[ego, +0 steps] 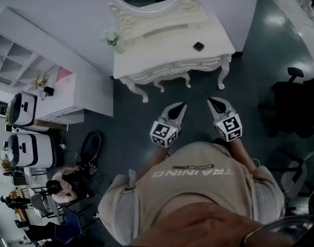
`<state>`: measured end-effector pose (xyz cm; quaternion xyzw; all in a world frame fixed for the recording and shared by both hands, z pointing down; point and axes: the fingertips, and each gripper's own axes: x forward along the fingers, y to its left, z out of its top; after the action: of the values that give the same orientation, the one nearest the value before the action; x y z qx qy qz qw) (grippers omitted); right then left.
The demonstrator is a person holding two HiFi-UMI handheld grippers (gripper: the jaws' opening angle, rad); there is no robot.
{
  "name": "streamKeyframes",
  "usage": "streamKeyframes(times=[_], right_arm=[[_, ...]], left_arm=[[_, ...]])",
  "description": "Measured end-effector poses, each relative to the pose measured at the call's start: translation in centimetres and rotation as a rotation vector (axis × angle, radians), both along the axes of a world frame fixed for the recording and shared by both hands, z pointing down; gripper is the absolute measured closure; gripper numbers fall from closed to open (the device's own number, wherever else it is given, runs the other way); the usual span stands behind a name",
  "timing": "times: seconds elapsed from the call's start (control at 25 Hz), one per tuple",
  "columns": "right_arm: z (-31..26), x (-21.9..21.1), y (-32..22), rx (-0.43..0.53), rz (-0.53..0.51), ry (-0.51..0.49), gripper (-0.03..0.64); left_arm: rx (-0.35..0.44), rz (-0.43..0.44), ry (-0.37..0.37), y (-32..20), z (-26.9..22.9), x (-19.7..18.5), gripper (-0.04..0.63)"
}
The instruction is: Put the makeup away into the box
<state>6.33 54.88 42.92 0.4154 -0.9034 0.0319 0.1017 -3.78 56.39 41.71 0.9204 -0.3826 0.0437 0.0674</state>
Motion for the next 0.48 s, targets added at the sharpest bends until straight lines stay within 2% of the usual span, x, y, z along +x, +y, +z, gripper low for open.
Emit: streamKeyframes(times=[0.2,0.48], right_arm=[[1.8,-3.8,-0.1,-0.035,0.021,-0.023,0.614],[3.0,-5.7,-1.4,-0.066,0.062,-0.002,0.614]], left_arm=[[-0.027,-0.012,0.001,-0.2,1.3,-3.9,0.589],[-0.018,0.009,0.009,-1.9,2.6,-6.6,0.589]])
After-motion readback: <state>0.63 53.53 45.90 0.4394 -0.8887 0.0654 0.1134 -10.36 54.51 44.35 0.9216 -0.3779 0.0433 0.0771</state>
